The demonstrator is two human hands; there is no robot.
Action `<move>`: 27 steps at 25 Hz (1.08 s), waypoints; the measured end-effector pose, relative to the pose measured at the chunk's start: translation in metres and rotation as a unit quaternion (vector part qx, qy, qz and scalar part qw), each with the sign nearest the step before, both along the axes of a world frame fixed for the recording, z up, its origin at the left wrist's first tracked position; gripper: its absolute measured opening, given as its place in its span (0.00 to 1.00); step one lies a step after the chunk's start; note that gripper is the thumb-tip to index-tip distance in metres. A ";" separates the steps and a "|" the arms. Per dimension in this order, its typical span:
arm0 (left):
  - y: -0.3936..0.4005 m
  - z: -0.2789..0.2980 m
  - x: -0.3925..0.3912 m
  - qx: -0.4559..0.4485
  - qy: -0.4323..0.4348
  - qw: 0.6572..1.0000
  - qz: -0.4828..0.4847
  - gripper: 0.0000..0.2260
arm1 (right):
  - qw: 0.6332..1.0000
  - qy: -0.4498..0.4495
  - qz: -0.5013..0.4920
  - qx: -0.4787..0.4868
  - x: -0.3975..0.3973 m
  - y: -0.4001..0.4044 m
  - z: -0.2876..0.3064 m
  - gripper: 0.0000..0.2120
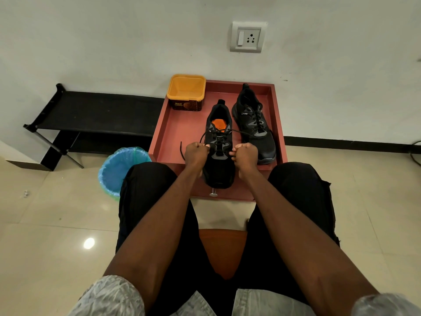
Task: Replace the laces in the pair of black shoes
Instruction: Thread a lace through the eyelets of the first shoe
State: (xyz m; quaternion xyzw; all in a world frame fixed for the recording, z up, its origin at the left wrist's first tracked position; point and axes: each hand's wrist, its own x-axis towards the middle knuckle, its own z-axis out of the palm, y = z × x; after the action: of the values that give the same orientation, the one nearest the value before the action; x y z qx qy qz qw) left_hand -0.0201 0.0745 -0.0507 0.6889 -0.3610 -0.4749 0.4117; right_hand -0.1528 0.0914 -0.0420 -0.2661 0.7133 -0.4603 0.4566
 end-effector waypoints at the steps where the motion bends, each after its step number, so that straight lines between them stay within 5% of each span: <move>1: 0.000 0.000 0.002 0.000 0.013 1.000 -0.003 0.11 | 1.000 -0.004 0.000 0.001 -0.002 0.000 0.002 0.08; 6: 0.004 -0.004 -0.001 -0.015 -0.042 0.998 -0.035 0.15 | 0.984 0.161 0.078 -0.027 0.001 0.004 0.003 0.24; 12: 0.006 0.006 -0.006 -0.012 -0.124 0.992 -0.032 0.14 | 0.967 0.246 0.065 0.027 0.006 0.001 0.004 0.18; 17: 0.000 -0.001 -0.001 0.026 -0.036 0.999 0.005 0.10 | 0.989 0.134 0.020 0.056 0.004 -0.001 0.000 0.08; 21: -0.004 0.015 0.013 0.069 0.089 0.993 -0.044 0.05 | 0.996 -0.077 0.015 0.040 -0.010 -0.006 0.010 0.09; 23: -0.004 0.018 0.016 0.055 0.118 0.990 -0.050 0.07 | 0.993 -0.108 0.033 0.028 -0.015 -0.008 0.012 0.09; 27: -0.003 0.005 0.005 -0.069 -0.015 0.995 -0.076 0.07 | 0.984 0.126 0.107 -0.058 -0.010 -0.006 -0.001 0.08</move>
State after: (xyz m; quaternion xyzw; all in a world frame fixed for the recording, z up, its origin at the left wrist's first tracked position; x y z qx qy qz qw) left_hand -0.0148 0.0715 -0.0457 0.6368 -0.4500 -0.4684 0.4155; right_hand -0.1631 0.0859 -0.0432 -0.4230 0.7047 -0.4118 0.3936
